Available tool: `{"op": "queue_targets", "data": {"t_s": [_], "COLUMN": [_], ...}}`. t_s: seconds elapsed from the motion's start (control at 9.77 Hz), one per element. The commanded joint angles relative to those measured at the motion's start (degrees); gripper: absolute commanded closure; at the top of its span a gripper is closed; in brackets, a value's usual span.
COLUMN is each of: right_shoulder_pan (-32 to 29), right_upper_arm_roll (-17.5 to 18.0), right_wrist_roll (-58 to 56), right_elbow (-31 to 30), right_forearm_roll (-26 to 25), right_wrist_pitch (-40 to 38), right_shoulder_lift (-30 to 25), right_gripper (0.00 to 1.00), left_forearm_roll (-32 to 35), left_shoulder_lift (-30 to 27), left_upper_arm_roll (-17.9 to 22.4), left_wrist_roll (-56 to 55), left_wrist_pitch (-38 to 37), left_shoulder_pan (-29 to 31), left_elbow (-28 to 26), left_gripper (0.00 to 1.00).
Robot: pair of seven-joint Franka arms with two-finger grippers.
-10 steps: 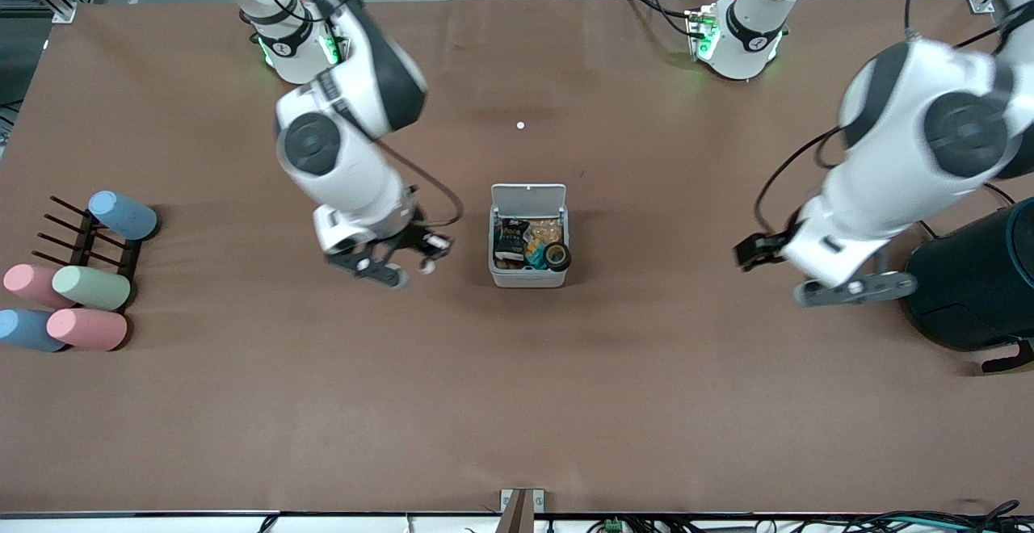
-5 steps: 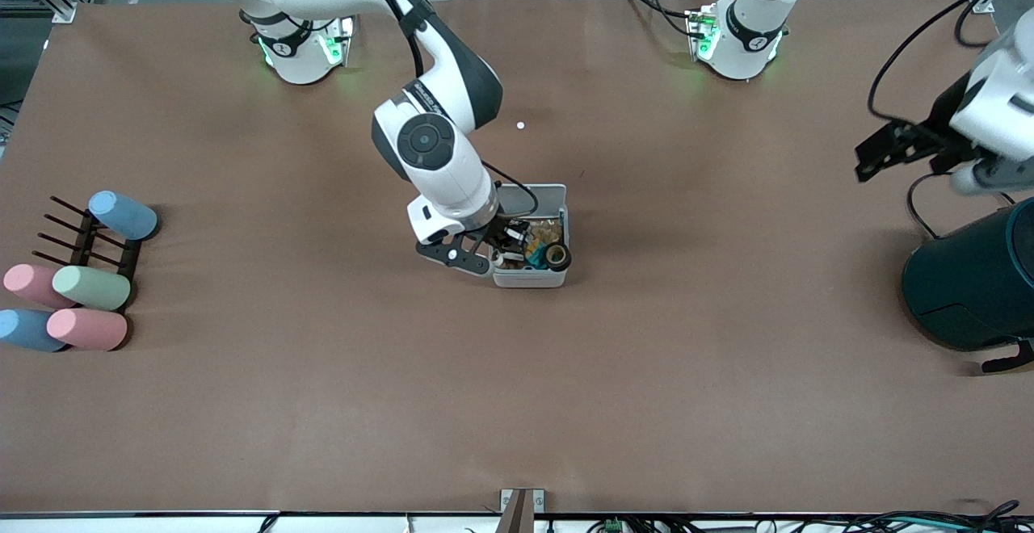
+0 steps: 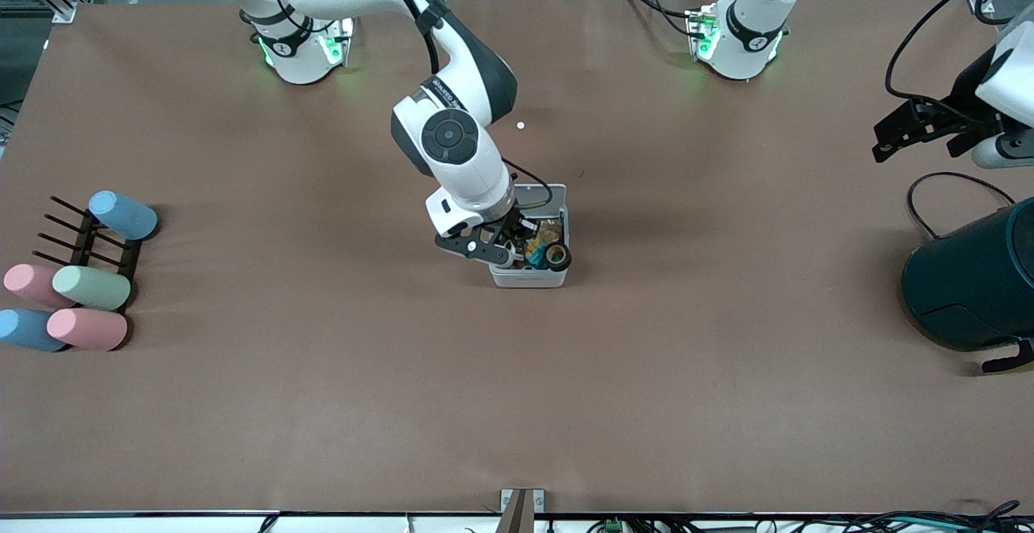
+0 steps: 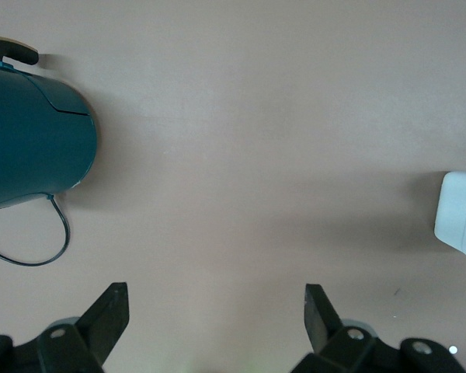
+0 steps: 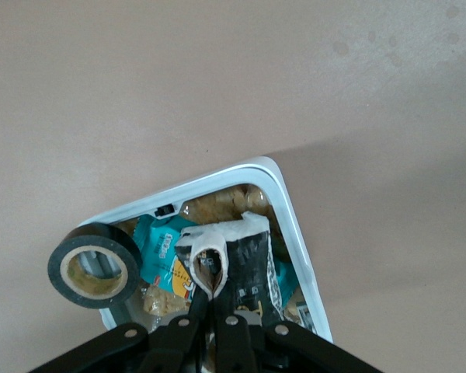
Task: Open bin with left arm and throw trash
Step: 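Open the right gripper to release the white wrapper into the bin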
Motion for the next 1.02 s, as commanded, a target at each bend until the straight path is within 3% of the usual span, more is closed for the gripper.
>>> {"op": "queue_targets", "data": {"t_s": [0.0,0.31,0.41,0.51,0.61,0.92], "right_shoulder_pan": [0.96,1.58,1.58,1.14,1.23,0.97], "right_upper_arm_roll": [-0.50,-0.50,-0.50,-0.50,-0.59,-0.59], "right_wrist_roll": [0.67,0.76,0.93,2.50,2.86,2.69], "right_elbow": [0.48,-0.22,-0.22,-0.05,-0.05,0.39], "right_forearm_roll": [0.59,0.59,0.68,0.68,0.68,0.68], "right_wrist_pitch": [-2.33,-2.25,-1.99,-1.81,-1.90,-2.16], "right_shoulder_lift": [0.19,0.19,0.19,0.19,0.19,-0.42], "right_gripper": [1.00,0.98,0.74,0.42,0.27,0.20], "left_forearm_roll": [-0.39,-0.65,-0.82,-0.82,-0.82,-0.91], "left_shoulder_lift": [1.13,3.15,3.42,3.42,3.42,3.42], "left_upper_arm_roll": [0.42,0.42,0.42,0.42,0.42,0.50], "left_wrist_roll": [0.05,1.28,1.37,1.20,1.28,1.46], "left_wrist_pitch": [-0.64,-0.64,-0.64,-0.64,-0.64,-0.64], "left_shoulder_pan": [-0.24,0.37,0.46,0.38,0.38,0.47], "left_elbow": [1.08,3.71,4.24,4.24,4.24,4.24], "left_gripper": [0.00,0.00,0.00,0.00,0.00,0.00]}}
